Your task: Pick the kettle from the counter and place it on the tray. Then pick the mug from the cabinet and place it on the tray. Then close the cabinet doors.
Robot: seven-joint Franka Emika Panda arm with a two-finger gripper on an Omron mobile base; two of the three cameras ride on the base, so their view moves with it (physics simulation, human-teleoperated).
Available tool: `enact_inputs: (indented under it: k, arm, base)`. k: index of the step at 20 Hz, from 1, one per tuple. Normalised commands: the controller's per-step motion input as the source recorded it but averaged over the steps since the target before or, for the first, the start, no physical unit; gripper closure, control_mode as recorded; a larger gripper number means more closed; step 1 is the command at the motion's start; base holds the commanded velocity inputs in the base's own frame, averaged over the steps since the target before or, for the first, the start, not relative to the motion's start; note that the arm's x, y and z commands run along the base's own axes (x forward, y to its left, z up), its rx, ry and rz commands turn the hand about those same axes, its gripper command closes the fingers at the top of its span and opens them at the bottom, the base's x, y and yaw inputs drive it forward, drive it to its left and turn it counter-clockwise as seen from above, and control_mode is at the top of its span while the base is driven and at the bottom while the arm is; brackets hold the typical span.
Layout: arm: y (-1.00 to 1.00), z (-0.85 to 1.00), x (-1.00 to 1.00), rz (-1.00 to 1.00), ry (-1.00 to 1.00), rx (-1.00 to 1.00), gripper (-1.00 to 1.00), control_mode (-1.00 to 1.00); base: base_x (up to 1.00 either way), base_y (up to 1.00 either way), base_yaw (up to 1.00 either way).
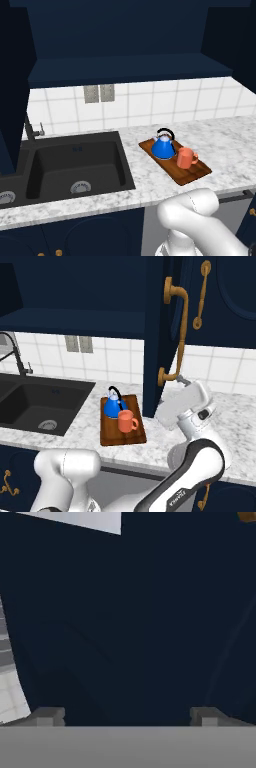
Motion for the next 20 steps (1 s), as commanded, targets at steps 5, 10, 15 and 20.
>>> enact_inputs:
  k: [5,10,15,20]
  arm:
    - [0.73,0.33,-0.38,0.00,-0.11,-0.39,-1.00,-1.00]
    - [0.89,0.38,-0.07,-0.09,-0.02,-0.37,-1.00,-1.00]
    - [0.97,0.10,0.08,-0.23,0.00,-0.30,-1.00,-1.00]
    - [0.91,0.00,0.31,-0.30,0.00,-0.24,-1.00,-1.00]
  base:
    - [0.00,0.00,0.00]
    - [0.00,0.00,0.00]
    - [0.00,0.00,0.00]
    - [0.00,0.00,0.00]
